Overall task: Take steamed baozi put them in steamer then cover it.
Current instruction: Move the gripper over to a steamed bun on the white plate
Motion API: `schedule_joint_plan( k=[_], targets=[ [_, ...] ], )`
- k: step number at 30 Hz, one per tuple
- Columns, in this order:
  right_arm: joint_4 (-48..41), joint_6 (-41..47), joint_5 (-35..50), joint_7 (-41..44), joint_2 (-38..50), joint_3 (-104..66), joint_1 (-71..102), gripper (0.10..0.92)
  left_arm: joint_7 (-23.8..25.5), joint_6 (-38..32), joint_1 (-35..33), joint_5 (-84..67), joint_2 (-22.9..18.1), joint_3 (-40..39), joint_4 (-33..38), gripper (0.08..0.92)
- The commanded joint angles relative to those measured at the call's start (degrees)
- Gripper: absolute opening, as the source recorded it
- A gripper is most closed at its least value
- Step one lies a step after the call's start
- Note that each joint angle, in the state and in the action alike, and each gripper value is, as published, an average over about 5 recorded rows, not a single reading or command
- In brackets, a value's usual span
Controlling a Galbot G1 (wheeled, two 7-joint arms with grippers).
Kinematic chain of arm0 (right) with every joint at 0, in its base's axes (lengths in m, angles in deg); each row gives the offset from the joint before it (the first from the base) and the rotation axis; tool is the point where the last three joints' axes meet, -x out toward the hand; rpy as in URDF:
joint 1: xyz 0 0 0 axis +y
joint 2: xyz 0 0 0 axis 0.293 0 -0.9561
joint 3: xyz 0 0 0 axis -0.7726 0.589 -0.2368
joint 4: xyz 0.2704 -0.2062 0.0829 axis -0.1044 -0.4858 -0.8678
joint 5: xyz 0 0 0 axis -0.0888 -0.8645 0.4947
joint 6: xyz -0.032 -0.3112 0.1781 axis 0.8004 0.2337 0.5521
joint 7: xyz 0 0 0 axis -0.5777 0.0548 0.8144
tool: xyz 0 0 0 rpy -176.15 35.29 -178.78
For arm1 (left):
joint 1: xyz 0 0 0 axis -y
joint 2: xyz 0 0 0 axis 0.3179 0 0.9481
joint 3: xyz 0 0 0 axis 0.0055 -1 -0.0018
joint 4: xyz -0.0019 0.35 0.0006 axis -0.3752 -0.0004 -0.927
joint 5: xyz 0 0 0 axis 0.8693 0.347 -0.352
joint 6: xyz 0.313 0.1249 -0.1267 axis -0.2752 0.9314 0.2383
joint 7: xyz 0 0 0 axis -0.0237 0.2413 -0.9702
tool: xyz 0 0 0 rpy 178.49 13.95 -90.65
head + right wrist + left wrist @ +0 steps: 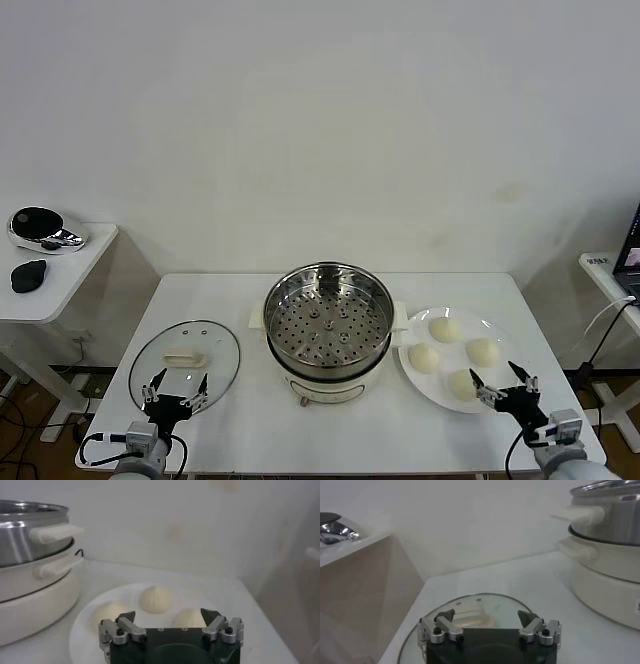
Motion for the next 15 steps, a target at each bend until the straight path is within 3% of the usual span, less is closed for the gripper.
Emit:
schedule_joint_plan(
  k=[1, 4, 11, 15],
  targets=[
    [-0.03, 0.90, -2.91, 0.57, 5.17, -0.83, -3.79, 0.823, -0.05, 0.10, -0.27, 0.63, -0.10, -0.05, 0.24, 0.823],
    [-2.17, 2.40, -6.98, 7.28, 10.15, -0.03, -8.14, 0.823, -0.03, 0.10, -0.69, 1.38, -0.61, -0.06, 0.84, 0.823],
    [-11.00, 1.29, -21.92, 33.47, 22.98, 5.63, -22.31, 0.823, 0.09, 0.30, -1.59, 2.36, -2.60, 0.21, 2.59, 0.823],
    [-16.52, 0.24, -28.58, 43.99, 26.84, 15.00, -32.55, 0.823, 0.23, 0.31, -1.98, 2.63, -3.08, 0.24, 3.26, 0.823]
  ],
)
